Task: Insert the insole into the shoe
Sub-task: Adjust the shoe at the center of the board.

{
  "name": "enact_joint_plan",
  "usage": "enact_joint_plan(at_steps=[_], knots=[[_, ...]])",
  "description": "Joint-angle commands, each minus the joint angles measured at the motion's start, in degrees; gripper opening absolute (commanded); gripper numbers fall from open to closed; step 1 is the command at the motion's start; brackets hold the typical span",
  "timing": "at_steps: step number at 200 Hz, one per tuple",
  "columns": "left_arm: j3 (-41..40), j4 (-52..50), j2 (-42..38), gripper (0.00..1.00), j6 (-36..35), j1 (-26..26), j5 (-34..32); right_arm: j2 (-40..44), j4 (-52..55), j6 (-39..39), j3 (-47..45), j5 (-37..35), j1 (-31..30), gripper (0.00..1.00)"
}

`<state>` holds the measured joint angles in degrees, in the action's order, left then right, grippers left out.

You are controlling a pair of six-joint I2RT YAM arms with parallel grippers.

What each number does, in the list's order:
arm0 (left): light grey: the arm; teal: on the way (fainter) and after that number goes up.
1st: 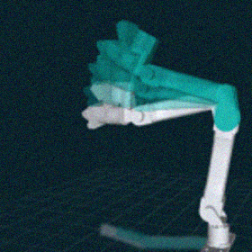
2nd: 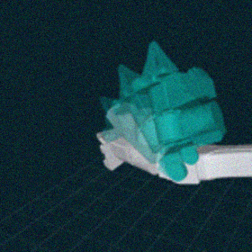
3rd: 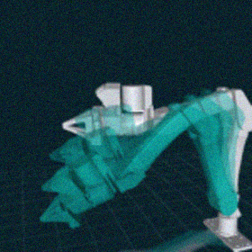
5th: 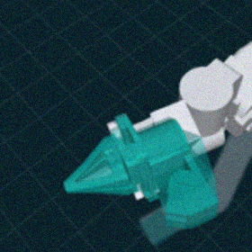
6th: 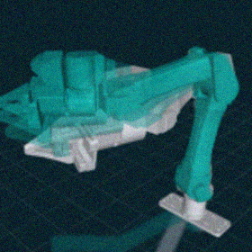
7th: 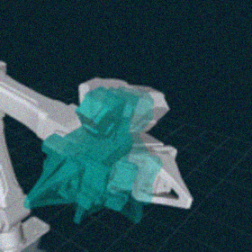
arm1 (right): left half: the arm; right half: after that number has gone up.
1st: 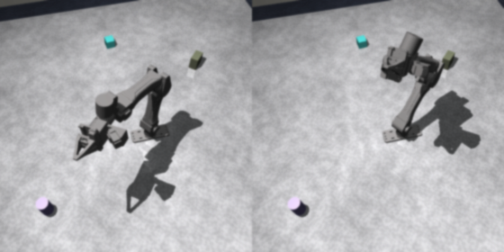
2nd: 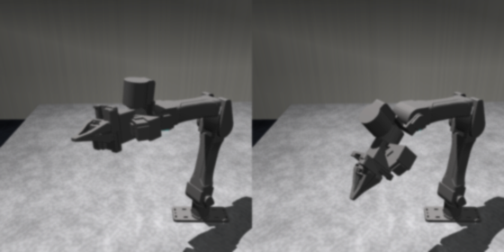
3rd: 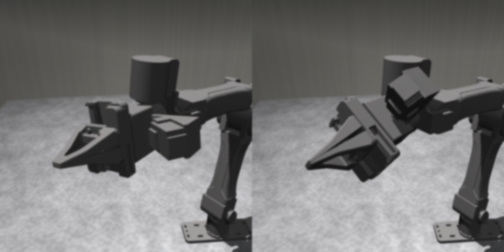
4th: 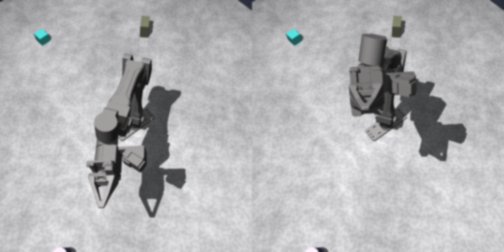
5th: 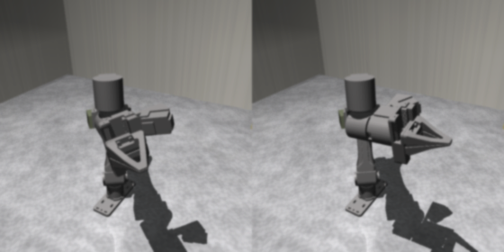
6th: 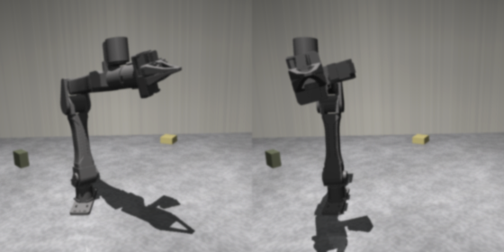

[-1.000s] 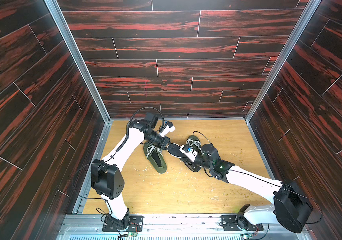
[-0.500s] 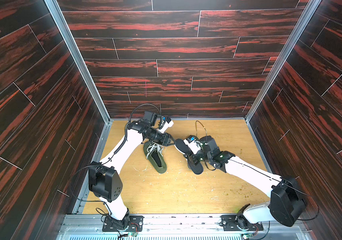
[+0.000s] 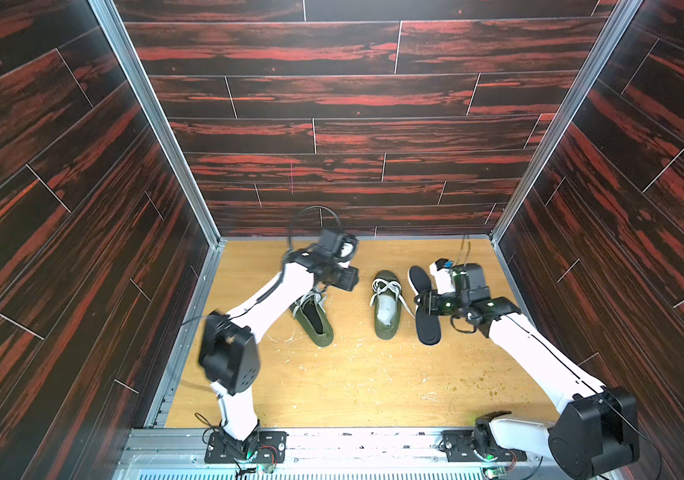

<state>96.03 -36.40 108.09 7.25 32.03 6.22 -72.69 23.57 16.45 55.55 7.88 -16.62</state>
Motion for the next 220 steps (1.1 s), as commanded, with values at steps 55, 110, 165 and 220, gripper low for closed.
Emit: enact_joint_plan(at_steps=[55, 110, 165, 220], knots=[[10.1, -4.5, 12.3, 0.58, 6.2, 5.6, -4.8, -0.6, -0.7, 3.2, -2.1, 2.2, 2.8, 0.41], [5.6, 2.4, 12.2, 0.59, 12.4, 5.9, -1.5, -1.7, -3.3, 3.6, -3.6, 4.5, 2.9, 0.41], [5.6, 6.3, 14.9, 0.59, 16.1, 7.0, -3.4, -2.4, -4.7, 3.7, -4.5, 5.3, 2.9, 0.41], [5.3, 6.8, 16.6, 0.39, 16.9, 7.4, -7.8, -2.5, -5.4, 3.5, -5.1, 5.6, 2.8, 0.41]])
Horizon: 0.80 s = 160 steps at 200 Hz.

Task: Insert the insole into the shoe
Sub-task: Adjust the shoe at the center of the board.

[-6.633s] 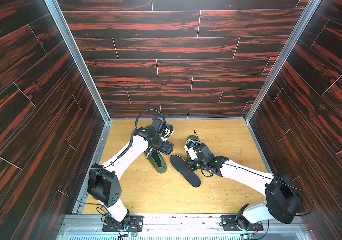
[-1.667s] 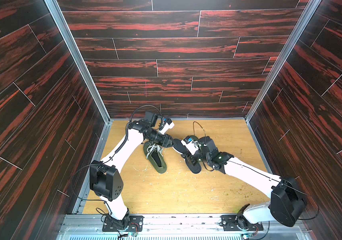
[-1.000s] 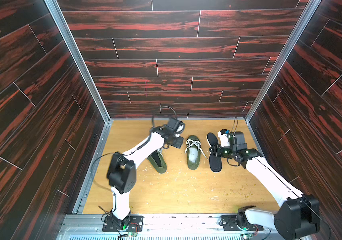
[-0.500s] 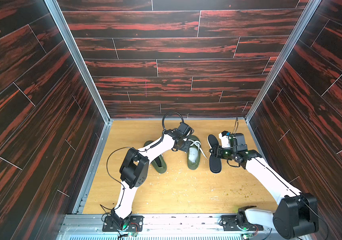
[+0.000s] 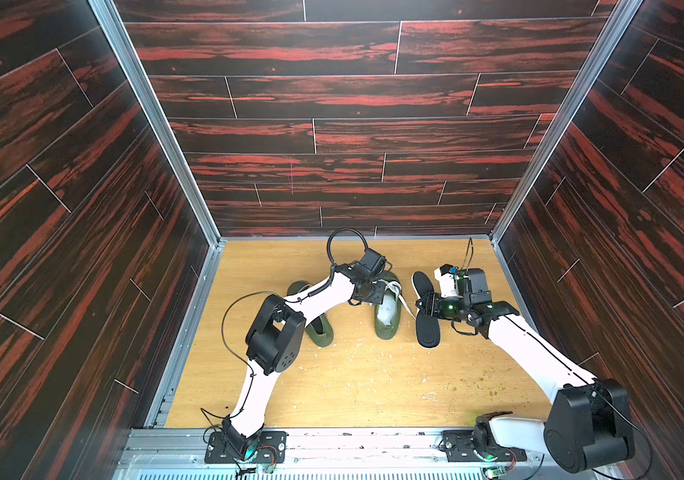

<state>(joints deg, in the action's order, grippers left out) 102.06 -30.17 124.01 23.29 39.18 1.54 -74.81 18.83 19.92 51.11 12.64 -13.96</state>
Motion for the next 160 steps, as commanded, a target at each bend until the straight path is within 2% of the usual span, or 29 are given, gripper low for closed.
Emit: enact_joint_plan(at_steps=[1, 18, 57, 81, 103, 135, 147, 160], knots=[[-0.8, 0.6, 0.7, 0.37, 0.9, 0.3, -3.1, -0.4, -0.6, 0.0, -0.6, 0.9, 0.2, 0.41], [-2.6, 2.3, -0.1, 0.25, 2.9, 0.3, -2.5, -0.6, -0.6, -0.3, -0.6, 1.3, 0.2, 0.41], [-12.4, 11.9, -6.7, 0.08, 13.3, 0.3, -3.4, -1.8, -1.0, -0.8, -1.5, 4.3, -0.7, 0.40], [-20.2, 17.5, -11.8, 0.03, 20.9, 0.3, -7.8, -3.1, -2.2, -0.3, -2.3, 4.8, -3.3, 0.40], [-26.4, 20.2, -15.7, 0.03, 26.3, 1.0, -11.3, -4.6, -3.4, 0.3, -2.3, 4.9, -5.7, 0.40], [-28.2, 19.4, -17.7, 0.08, 26.7, 3.7, -13.6, -5.8, -4.4, 0.7, -2.0, 5.0, -6.7, 0.40], [-27.3, 17.2, -17.6, 0.16, 25.9, 4.4, -13.2, -5.6, -3.7, 0.1, -1.6, 4.5, -6.7, 0.40], [-26.6, 14.2, -18.2, 0.33, 24.7, 5.2, -13.9, -5.3, -2.7, -0.4, -1.1, 3.9, -6.5, 0.40]])
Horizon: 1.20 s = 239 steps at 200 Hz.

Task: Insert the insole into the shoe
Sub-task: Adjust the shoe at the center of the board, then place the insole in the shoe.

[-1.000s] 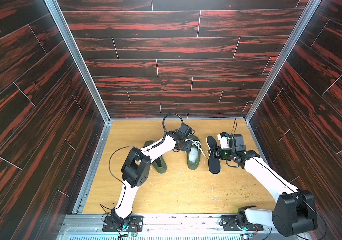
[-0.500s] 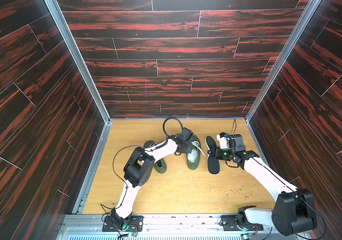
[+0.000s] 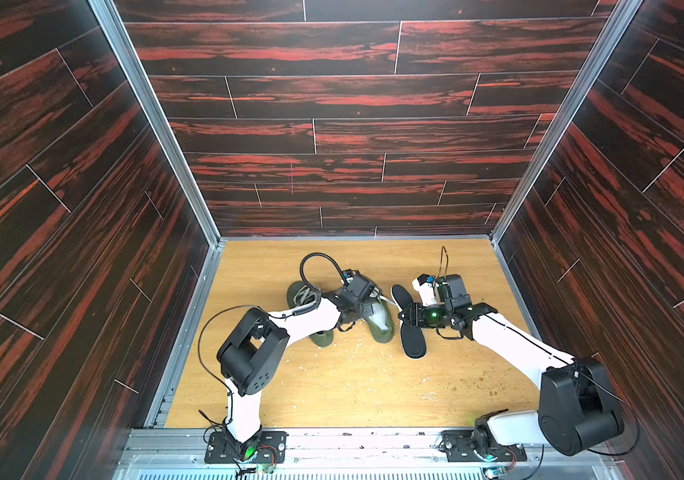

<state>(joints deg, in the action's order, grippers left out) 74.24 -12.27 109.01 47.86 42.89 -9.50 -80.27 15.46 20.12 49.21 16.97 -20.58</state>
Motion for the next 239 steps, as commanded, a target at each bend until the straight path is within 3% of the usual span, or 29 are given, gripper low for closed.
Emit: enact_joint_plan(at_steps=[1, 21, 41, 73, 105, 126, 160, 239], knots=[[1.3, -4.0, -3.2, 0.34, 0.0, 1.5, -3.0, 0.2, 0.7, -0.6, 0.8, -0.5, 0.1, 0.40], [1.6, -8.7, -5.3, 0.48, -3.2, 1.5, -6.0, 1.0, 1.6, -1.1, 0.9, -0.8, 1.1, 0.40], [3.8, -16.0, -7.3, 0.54, -8.7, 1.5, -10.7, 1.6, 2.4, -1.6, 0.9, -0.5, 2.5, 0.40], [3.9, -19.8, -12.8, 0.53, -19.4, 1.4, -15.3, 2.3, 3.8, -2.6, 1.5, -0.9, 3.8, 0.40], [5.7, -19.8, -15.0, 0.40, -31.6, 1.5, -7.7, 1.8, 3.8, -2.5, 1.9, -0.5, 4.1, 0.40], [10.4, -23.8, -12.0, 0.37, -40.1, 1.8, 1.1, 1.0, 3.9, -2.4, 2.4, -0.1, 4.7, 0.40], [19.6, -31.0, -3.3, 0.36, -50.1, 2.7, 5.1, 0.7, 4.0, -2.5, 2.9, 0.6, 5.8, 0.40], [29.6, -35.6, 8.8, 0.42, -55.6, 2.9, 1.2, 1.7, 4.2, -2.5, 2.3, 1.0, 6.5, 0.40]])
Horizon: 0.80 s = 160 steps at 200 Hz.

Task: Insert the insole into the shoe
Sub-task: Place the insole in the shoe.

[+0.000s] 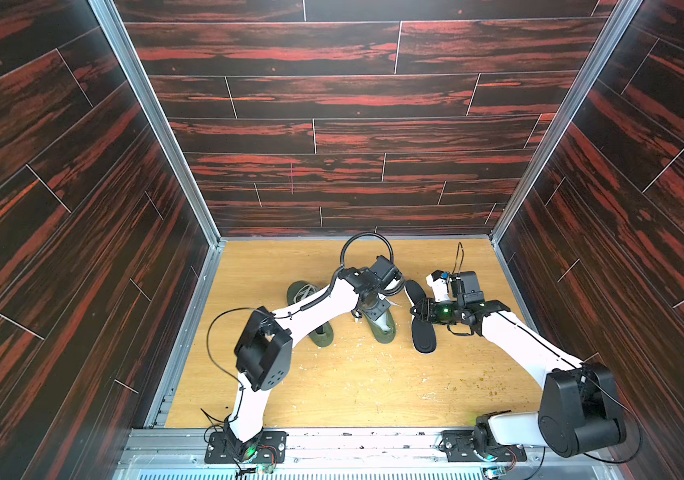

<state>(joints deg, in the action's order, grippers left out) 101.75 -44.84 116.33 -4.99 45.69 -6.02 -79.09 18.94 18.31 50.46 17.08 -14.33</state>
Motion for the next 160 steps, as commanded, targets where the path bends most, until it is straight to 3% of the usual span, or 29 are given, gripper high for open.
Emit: enact_joint_plan(at_steps=[1, 30, 102, 132, 160], knots=[[2.0, -3.0, 1.6, 0.43, -2.8, 0.1, -2.5, 0.5, 0.7, -0.8, 1.0, 0.9, 0.3, 0.40], [1.8, 0.6, 4.0, 0.44, -3.1, 0.4, -9.1, 0.0, 0.2, -0.7, 1.4, 1.5, 0.3, 0.40], [6.2, 3.6, 11.1, 0.43, -5.1, 1.0, -14.7, -0.6, -0.6, -0.6, 1.1, 2.4, 0.3, 0.40], [4.3, 8.5, 11.4, 0.27, -5.3, 1.1, -19.8, -0.4, 0.0, -1.1, 0.8, 2.4, 0.3, 0.40], [5.2, 6.3, 9.5, 0.12, -3.4, 1.1, -16.4, -0.5, 2.9, -3.4, 1.0, 6.6, 0.3, 0.40]])
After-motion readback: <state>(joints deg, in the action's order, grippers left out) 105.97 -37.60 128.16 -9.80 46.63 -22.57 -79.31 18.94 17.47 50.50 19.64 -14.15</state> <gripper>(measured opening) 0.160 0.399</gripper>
